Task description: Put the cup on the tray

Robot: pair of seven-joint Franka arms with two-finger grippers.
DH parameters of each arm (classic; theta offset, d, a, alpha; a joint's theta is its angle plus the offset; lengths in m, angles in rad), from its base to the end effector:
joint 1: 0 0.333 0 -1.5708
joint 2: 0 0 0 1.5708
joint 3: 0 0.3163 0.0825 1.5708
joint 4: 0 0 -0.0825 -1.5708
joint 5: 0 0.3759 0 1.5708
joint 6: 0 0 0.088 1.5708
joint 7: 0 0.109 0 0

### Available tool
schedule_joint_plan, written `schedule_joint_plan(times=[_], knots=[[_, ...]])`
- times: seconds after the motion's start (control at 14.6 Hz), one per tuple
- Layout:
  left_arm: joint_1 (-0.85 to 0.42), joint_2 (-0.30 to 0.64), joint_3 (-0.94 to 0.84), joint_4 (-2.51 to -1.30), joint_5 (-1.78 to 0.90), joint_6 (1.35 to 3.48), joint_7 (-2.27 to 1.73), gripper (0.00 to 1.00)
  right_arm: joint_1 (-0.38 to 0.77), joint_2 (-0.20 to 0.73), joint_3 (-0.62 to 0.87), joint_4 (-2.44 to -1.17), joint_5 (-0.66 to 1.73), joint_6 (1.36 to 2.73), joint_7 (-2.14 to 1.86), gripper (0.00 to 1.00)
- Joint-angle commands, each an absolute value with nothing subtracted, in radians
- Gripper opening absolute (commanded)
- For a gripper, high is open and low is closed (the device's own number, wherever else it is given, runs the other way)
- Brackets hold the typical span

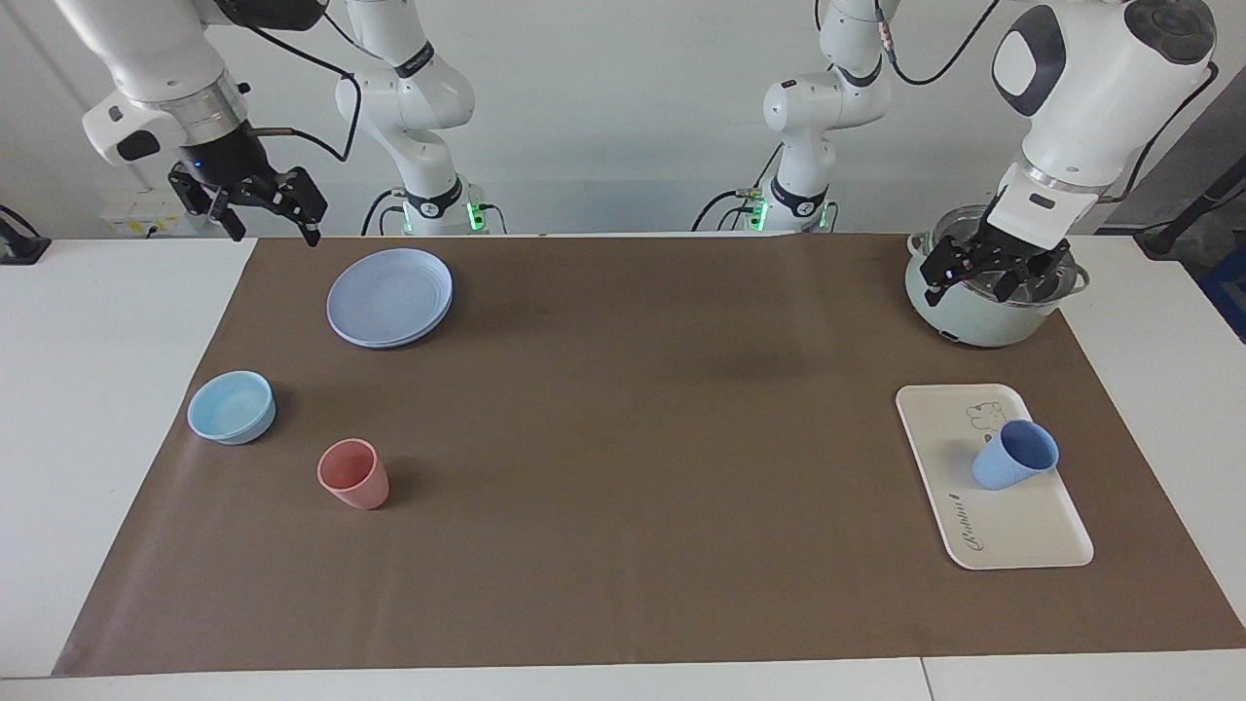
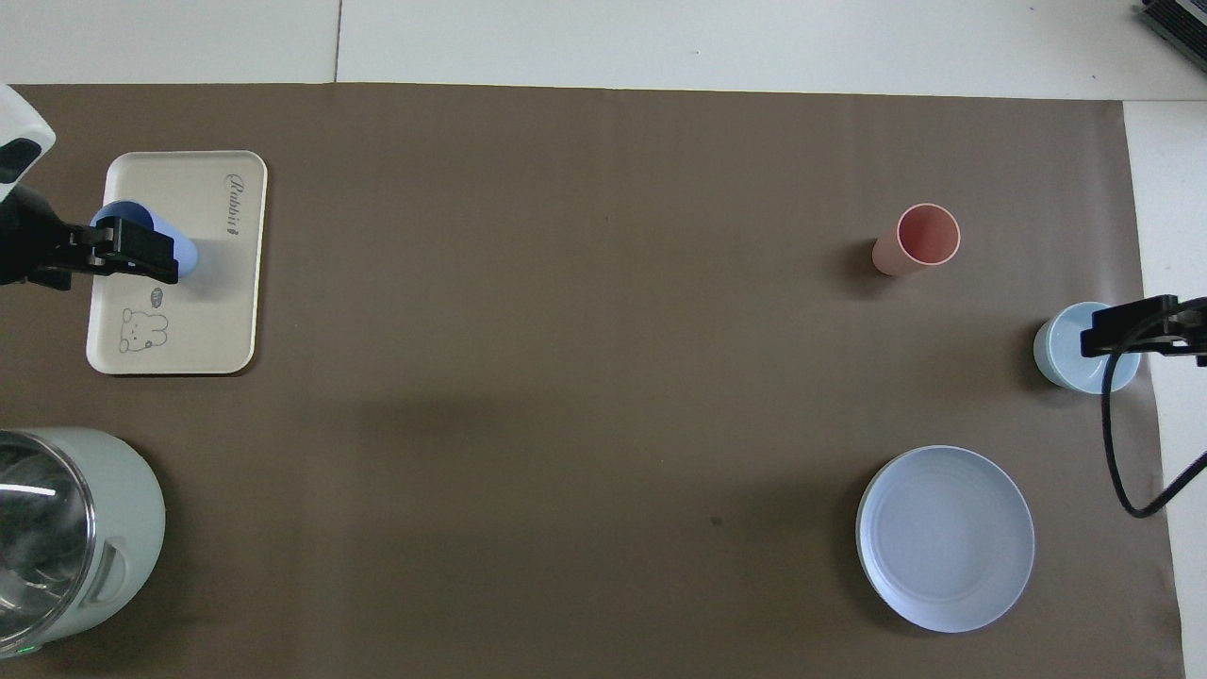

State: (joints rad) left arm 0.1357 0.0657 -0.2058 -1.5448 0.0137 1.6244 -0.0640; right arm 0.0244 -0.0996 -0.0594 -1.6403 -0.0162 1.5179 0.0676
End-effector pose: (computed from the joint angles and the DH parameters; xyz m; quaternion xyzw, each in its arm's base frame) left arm 0.5701 -0.0347 0.6037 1.0000 -0.0031 0.0076 0.0004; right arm 0.5090 -0.0213 0.6386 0.9986 -0.0514 -0.0114 0.0053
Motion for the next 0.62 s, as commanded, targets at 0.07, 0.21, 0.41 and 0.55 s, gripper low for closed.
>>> schedule_joint_plan(times=[0.07, 0.21, 0.41, 0.55], knots=[[0.13, 0.051, -0.199, -1.499, 0.015, 1.565, -0.051, 1.0, 0.026, -0.118, -0.06, -1.66, -0.029, 1.516, 0.081, 1.0], [0.132, 0.016, -0.202, -1.503, 0.015, 1.555, -0.049, 1.0, 0.031, -0.123, -0.057, -1.667, -0.029, 1.523, 0.081, 1.0], [0.141, -0.014, -0.204, -1.558, 0.014, 1.569, -0.046, 1.0, 0.028, -0.123, -0.057, -1.669, -0.028, 1.525, 0.083, 1.0], [0.146, -0.044, -0.201, -1.613, 0.014, 1.569, -0.046, 1.0, 0.021, -0.123, -0.061, -1.669, -0.028, 1.522, 0.081, 1.0]])
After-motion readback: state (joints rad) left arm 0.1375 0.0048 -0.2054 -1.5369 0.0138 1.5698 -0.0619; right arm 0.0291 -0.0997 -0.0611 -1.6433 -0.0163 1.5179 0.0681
